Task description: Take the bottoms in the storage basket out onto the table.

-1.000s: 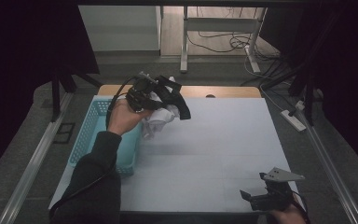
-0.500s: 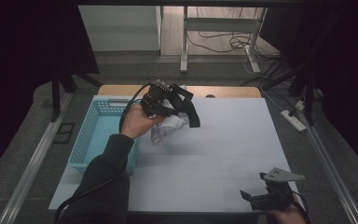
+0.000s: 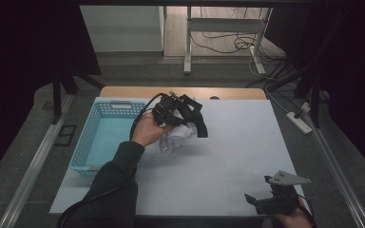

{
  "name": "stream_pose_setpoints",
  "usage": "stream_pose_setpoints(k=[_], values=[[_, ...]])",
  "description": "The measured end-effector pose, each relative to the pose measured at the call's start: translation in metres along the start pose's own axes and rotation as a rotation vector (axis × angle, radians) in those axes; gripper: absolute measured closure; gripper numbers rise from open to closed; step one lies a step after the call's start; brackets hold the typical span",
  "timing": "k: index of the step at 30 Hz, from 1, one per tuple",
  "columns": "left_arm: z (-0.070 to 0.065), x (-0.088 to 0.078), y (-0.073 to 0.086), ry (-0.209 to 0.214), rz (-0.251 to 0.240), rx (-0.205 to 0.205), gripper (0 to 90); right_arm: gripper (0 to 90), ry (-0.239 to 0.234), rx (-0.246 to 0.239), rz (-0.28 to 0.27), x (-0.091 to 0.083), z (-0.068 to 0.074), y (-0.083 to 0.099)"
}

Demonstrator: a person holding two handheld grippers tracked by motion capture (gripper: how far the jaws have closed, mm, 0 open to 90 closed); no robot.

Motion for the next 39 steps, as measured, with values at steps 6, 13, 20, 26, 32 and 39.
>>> stream_pose_setpoints(k=[6, 13, 20, 26, 32, 39], values=[[-0.007, 0.014, 0.005, 0.019, 0.024, 0.003, 67.5, 0.3, -0.001, -0.002, 0.001, 0.0, 0.0, 0.0], [-0.014, 0.03, 0.01, 0.021, 0.051, 0.005, 67.4, 0.3, -0.001, -0.005, 0.004, 0.0, 0.0, 0.0], [-0.018, 0.043, 0.016, 0.029, 0.071, -0.002, 67.3, 0.3, -0.001, -0.006, 0.004, 0.0, 0.001, 0.0], [-0.018, 0.054, 0.021, 0.025, 0.087, -0.017, 66.8, 0.3, -0.001, -0.007, 0.004, 0.0, 0.001, 0.0], [-0.015, 0.062, 0.027, 0.014, 0.102, -0.041, 66.4, 0.3, -0.001, -0.009, 0.005, 0.0, 0.001, 0.0], [-0.016, 0.07, 0.031, 0.001, 0.114, -0.052, 65.5, 0.4, -0.001, -0.009, 0.005, 0.0, 0.001, 0.0]])
Point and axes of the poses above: each handheld gripper's, and its own axes: x roughly forward along the jaws, y roughly out of its underside, z roughly to its left, the point moved 7 cm from there along x, roughly forward along the jaws, and after that the axes turned 13 degrees about -y, right-handed, at the moved point
